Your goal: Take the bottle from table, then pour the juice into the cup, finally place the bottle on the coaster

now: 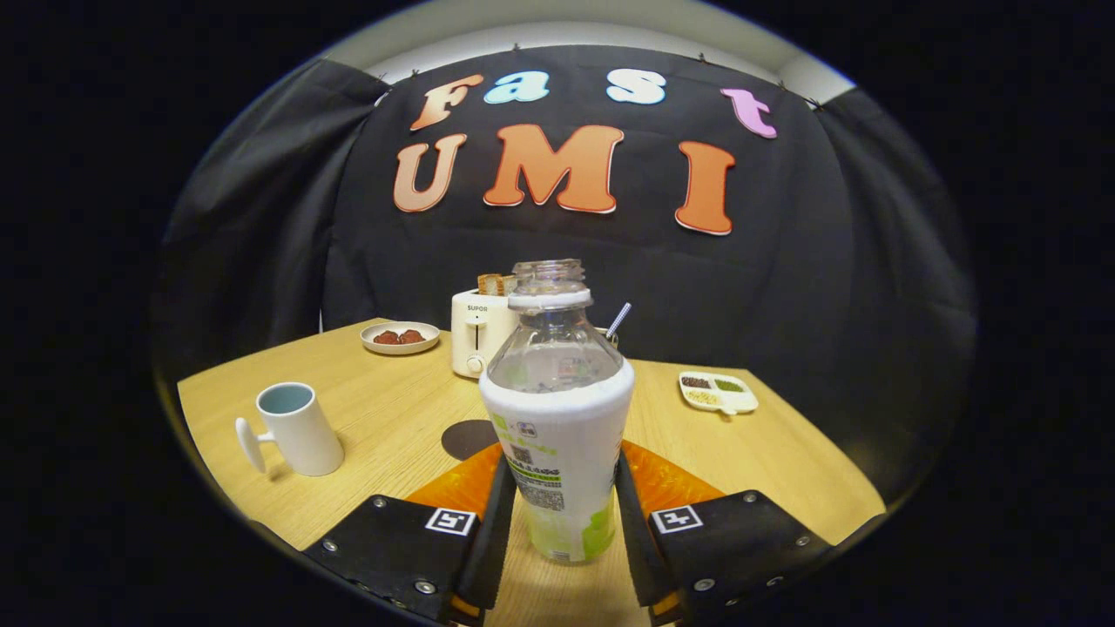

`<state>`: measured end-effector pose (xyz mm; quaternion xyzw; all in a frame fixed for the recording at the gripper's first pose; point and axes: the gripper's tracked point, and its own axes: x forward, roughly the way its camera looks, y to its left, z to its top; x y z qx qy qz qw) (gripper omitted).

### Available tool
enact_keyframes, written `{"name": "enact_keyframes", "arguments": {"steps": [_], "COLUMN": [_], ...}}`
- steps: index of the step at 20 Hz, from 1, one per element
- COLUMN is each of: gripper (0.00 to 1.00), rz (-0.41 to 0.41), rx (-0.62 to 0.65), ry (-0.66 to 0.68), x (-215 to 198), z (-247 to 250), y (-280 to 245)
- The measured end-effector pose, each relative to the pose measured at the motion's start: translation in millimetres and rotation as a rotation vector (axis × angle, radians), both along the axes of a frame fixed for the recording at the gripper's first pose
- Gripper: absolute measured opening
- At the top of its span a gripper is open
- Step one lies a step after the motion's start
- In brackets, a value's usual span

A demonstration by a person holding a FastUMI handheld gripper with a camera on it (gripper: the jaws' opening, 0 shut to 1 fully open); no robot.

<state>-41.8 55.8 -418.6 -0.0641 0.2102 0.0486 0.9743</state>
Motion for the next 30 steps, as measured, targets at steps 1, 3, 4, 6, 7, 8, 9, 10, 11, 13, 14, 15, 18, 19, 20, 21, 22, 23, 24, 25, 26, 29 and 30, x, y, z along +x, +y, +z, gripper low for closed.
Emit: {"name": "enact_keyframes", "arguments": {"steps": [1, 3, 4, 6, 7, 8, 9, 10, 11, 13, 14, 15, 18, 19, 20, 21, 22, 23, 24, 25, 26, 29, 30], "gripper": [0.59, 0.59, 0.59, 0.58, 0.57, 0.57, 0.57, 0.57, 0.57, 0.57, 0.57, 0.57, 0.57, 0.57, 0.57, 0.57, 0.57, 0.57, 0.57, 0.57, 0.57, 0.57, 0.57], "rz": [0.019, 0.058, 0.078, 0.11, 0.123, 0.137, 0.156, 0.175, 0.196, 0.228, 0.245, 0.264, 0.305, 0.319, 0.331, 0.346, 0.362, 0.38, 0.399, 0.416, 0.433, 0.478, 0.486], "rx": [-0.033, -0.091, -0.125, -0.214, -0.251, -0.284, -0.321, -0.362, -0.402, -0.45, -0.466, -0.49, -0.591, -0.621, -0.647, -0.676, -0.705, -0.737, -0.769, -0.803, -0.837, -0.921, -0.949], "ry": [-0.005, -0.014, -0.017, -0.036, -0.046, -0.049, -0.05, -0.058, -0.067, -0.06, -0.053, -0.052, -0.086, -0.093, -0.098, -0.101, -0.107, -0.117, -0.128, -0.14, -0.153, -0.181, -0.199], "x": [3.5, 10.1, 12.5, 17.4, 19.8, 21.6, 22.8, 25.0, 25.3, 27.5, 27.6, 27.2, 31.5, 33.1, 35.0, 34.4, 34.4, 33.8, 35.9, 35.6, 35.1, 33.4, 32.9], "z": [4.9, 14.5, 17.7, 23.8, 25.4, 25.6, 25.5, 25.1, 27.1, 22.9, 17.4, 15.7, 18.6, 18.1, 16.5, 15.0, 14.3, 13.4, 13.4, 13.2, 11.7, 5.6, 7.1], "y": [4.6, 19.2, 25.0, 37.2, 42.6, 50.1, 57.0, 64.1, 70.5, 84.0, 91.2, 97.0, 109.8, 113.9, 117.9, 121.9, 126.7, 130.9, 134.4, 138.0, 141.5, 151.1, 153.8]}}
